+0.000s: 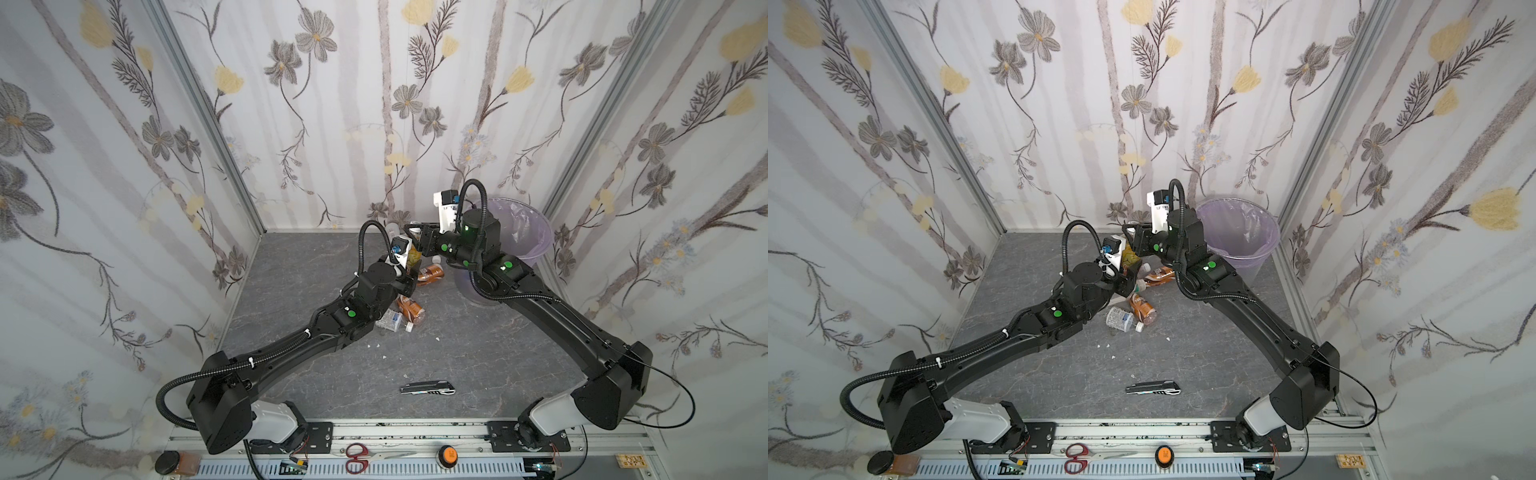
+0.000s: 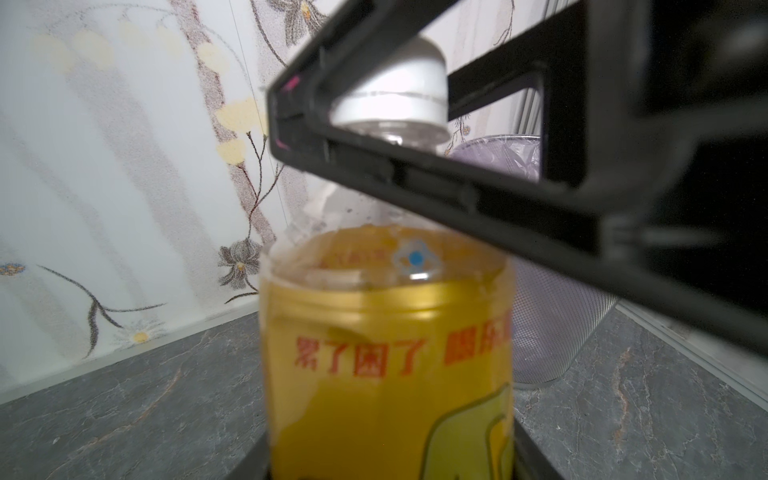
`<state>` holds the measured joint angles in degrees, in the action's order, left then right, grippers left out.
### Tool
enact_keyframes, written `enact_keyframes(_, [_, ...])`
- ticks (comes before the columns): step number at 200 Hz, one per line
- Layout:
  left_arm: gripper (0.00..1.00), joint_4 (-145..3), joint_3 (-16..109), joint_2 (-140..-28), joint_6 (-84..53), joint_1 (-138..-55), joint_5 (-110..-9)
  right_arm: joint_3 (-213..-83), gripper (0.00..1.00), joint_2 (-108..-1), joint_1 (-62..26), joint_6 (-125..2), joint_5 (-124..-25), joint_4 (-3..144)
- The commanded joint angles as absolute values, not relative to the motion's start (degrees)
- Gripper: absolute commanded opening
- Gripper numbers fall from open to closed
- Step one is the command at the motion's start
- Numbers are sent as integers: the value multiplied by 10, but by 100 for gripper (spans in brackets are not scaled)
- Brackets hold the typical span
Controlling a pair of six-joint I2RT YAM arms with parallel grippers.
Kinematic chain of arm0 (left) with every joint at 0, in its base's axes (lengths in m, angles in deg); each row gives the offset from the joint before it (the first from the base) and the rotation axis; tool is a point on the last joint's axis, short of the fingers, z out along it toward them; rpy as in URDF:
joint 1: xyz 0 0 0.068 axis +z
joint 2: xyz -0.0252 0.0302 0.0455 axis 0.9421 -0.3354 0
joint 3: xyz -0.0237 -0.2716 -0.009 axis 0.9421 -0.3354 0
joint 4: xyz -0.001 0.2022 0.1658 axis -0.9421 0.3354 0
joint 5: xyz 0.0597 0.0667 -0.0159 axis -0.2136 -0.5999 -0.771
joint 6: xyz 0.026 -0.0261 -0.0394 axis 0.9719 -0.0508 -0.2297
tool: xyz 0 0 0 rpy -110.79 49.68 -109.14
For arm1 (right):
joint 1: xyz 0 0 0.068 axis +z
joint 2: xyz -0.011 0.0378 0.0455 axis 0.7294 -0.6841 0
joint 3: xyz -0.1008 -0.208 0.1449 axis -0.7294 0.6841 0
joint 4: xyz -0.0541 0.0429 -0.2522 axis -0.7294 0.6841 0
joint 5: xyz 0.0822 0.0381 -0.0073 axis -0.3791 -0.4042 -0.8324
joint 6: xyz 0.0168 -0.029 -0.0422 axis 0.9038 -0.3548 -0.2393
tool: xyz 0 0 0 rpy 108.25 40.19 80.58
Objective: Throw the plastic bottles in the bin
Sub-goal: 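Raise the tea bottle toward the right gripper while right gripper grasps its white cap, then swing the tea bottle over the bin with the right gripper and release it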
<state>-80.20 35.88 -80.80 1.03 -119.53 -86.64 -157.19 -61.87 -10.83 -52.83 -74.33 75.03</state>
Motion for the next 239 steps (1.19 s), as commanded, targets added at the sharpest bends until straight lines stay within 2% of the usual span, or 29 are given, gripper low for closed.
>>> enact_keyframes(1, [58, -844, 361, -806, 12, -1197, -875, -1569, 36, -622, -110, -523, -735, 743])
enact_keyframes(50, [61, -845, 358, -807, 9, -1198, -875, -1565, 26, -618, -113, -523, -734, 740])
enact_keyframes(108, [66, -845, 358, -808, 9, -1198, -877, -1557, 23, -612, -115, -518, -733, 733])
enact_keyframes(129, [73, -845, 356, -806, 7, -1198, -876, -1551, 22, -609, -117, -518, -731, 728])
enact_keyframes(150, [86, -844, 353, -802, 7, -1200, -878, -1547, 21, -612, -119, -518, -725, 726])
enact_keyframes(178, [95, -843, 335, -781, 6, -1200, -886, -1542, 20, -619, -127, -519, -721, 723])
enact_keyframes(197, [100, -840, 322, -760, -1, -1200, -891, -1546, 20, -624, -137, -528, -706, 726])
enact_keyframes(239, [100, -827, 310, -723, -9, -1200, -891, -1629, 20, -617, -155, -612, -596, 807])
